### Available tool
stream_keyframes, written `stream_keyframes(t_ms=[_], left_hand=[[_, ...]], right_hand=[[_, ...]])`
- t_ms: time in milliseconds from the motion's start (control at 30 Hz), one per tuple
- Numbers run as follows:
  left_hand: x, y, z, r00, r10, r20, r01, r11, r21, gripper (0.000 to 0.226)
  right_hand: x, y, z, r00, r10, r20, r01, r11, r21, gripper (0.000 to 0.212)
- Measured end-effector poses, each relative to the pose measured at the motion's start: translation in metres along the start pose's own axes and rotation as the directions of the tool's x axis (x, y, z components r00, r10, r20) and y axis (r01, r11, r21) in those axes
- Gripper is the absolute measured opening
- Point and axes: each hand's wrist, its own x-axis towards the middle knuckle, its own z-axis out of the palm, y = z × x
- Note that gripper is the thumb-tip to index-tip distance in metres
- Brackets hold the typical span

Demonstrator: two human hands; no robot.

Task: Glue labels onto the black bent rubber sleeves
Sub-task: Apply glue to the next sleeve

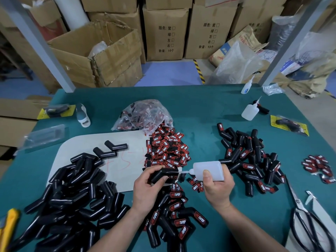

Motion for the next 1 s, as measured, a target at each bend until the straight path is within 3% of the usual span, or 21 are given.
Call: stream_keyframes(t_ms=[167, 367, 567, 1000], left_hand=[[0.0014, -0.0034, -0.0009, 1.0, 0.018, -0.002, -0.018, 0.999, 0.046, 0.054], [0.0018, -0.0058, -0.0023, 0.999, 0.035, 0.001, -0.035, 0.998, 0.055, 0.052], [0.0038, -0.0084, -0.0033, 0.997, 0.07, -0.026, -0.066, 0.989, 0.129, 0.052], [0.0034, -0.0094, -0.0033, 0.997, 0.067, -0.029, -0.062, 0.988, 0.139, 0.049]], right_hand=[[-0.0001, 0.0001, -0.0008, 1.0, 0.003, -0.004, -0.003, 1.0, 0.008, 0.025], [0.0006, -0.0068, 0.0, 0.999, 0.032, 0.016, -0.032, 0.999, 0.027, 0.051], [-0.001, -0.0034, -0.0003, 1.0, 0.02, 0.015, -0.02, 1.0, 0.005, 0.026], [-0.0017, -0.0045, 0.0, 0.998, -0.016, 0.067, 0.018, 0.999, -0.029, 0.028]])
